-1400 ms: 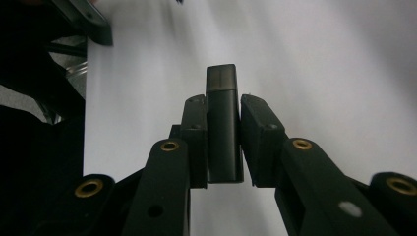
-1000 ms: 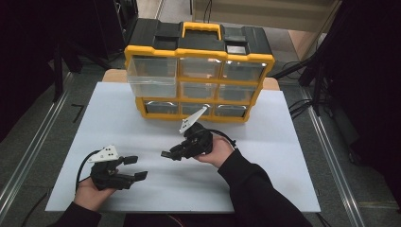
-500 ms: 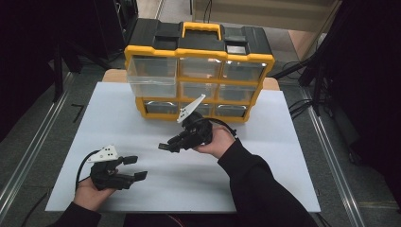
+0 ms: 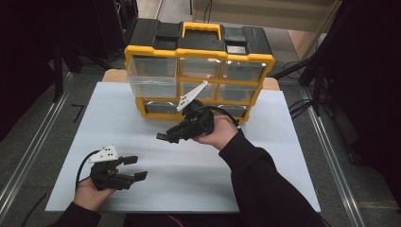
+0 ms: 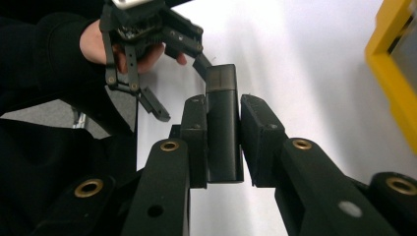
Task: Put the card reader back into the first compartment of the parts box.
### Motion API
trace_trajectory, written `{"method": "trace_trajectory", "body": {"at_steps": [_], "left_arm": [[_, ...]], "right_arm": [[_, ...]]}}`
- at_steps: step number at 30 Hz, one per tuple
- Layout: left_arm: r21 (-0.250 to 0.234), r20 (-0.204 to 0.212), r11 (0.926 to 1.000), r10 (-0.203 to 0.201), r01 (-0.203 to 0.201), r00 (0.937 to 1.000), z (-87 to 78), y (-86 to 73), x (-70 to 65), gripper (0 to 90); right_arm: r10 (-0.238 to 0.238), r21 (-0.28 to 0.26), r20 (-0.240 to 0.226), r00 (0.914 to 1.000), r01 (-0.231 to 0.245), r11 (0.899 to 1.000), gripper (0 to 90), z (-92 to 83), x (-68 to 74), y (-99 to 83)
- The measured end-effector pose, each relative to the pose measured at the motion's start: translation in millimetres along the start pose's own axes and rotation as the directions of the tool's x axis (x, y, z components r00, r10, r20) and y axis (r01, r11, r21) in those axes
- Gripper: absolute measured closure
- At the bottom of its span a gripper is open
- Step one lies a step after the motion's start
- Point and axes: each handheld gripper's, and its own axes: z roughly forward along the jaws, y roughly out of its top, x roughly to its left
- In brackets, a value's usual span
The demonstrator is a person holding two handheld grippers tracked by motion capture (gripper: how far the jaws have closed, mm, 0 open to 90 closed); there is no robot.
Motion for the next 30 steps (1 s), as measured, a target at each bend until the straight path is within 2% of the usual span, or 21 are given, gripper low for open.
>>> {"method": "trace_trajectory", "body": {"at_steps": [5, 6, 8, 14, 17, 30], "left_arm": [[0.000, 0.000, 1.0000, 0.000, 0.000, 1.0000, -0.1, 0.0, 0.0, 26.2], [0.000, 0.000, 1.0000, 0.000, 0.000, 1.0000, -0.1, 0.0, 0.0, 26.2], [-0.001, 0.000, 1.0000, -0.001, 0.001, 1.0000, 0.0, 0.0, 0.1, 26.2], [-0.001, -0.001, 1.0000, -0.002, 0.002, 1.0000, 0.0, -0.1, 0.4, 26.2], [-0.001, -0.001, 1.0000, -0.001, 0.001, 1.0000, 0.2, -0.1, 0.3, 26.2], [-0.004, 0.002, 1.0000, -0.003, 0.003, 1.0000, 0.3, -0.1, 0.2, 26.2]], "right_arm": [[-0.023, -0.004, 0.004, 0.9997, 0.023, 1.000, 71.2, -10.4, 3.9, 13.3], [-0.012, 0.000, 0.007, 0.9999, 0.012, 1.000, 71.2, -12.3, 5.0, 15.2], [-0.024, -0.007, 0.016, 0.9996, 0.024, 1.000, 71.2, -16.5, 5.9, 20.1], [-0.020, -0.012, 0.026, 0.9995, 0.021, 1.000, 71.2, -28.5, 11.4, 34.7], [-0.024, -0.004, 0.033, 0.9992, 0.024, 1.000, 71.2, -33.5, 12.3, 40.8], [-0.039, -0.030, 0.042, 0.9984, 0.040, 0.999, 71.2, -57.9, 13.0, 68.7]]}}
